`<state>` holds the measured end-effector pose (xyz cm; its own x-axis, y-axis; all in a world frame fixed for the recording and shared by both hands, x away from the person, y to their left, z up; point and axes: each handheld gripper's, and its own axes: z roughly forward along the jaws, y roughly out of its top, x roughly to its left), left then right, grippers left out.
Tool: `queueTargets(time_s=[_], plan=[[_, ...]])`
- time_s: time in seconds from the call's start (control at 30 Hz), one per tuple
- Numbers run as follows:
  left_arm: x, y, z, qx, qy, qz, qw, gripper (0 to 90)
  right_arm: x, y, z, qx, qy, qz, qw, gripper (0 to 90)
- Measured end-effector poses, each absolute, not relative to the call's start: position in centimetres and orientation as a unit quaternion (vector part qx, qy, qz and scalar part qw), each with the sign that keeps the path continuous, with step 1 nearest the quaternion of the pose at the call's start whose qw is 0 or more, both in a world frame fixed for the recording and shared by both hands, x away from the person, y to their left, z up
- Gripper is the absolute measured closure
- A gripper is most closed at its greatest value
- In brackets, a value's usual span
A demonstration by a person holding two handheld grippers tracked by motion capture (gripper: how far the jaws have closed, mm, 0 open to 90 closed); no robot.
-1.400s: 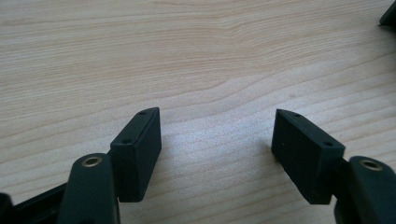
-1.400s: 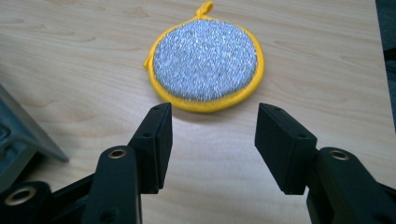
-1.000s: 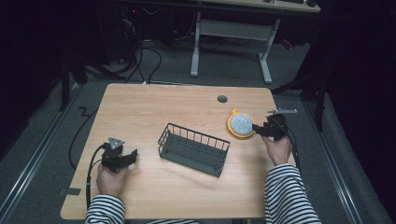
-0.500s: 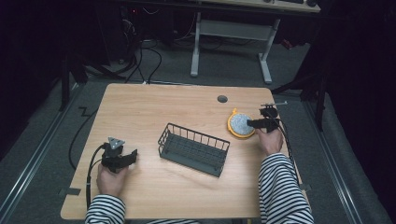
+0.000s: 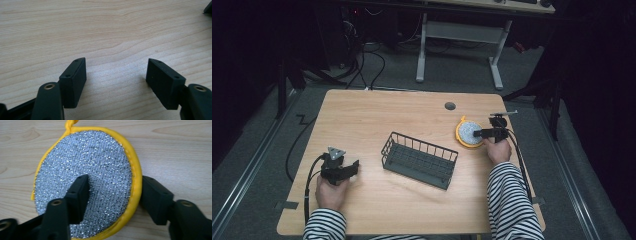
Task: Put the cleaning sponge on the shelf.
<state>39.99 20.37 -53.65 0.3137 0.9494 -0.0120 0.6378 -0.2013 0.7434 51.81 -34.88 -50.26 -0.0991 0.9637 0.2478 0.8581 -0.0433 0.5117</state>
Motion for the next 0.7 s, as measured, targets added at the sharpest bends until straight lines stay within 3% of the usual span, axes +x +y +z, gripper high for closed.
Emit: queueTargets(time_s=[0.37,0.7], plan=[[40.0,20.4,-53.7,0.739,0.537,0.234,0.333,33.2,51.6,-34.4,-50.1,0.646,0.699,0.291,0.097,73.1],[40.0,20.4,-53.6,0.739,0.537,0.234,0.333,33.2,51.2,-33.7,-49.1,0.627,0.71,0.298,0.115,78.7]])
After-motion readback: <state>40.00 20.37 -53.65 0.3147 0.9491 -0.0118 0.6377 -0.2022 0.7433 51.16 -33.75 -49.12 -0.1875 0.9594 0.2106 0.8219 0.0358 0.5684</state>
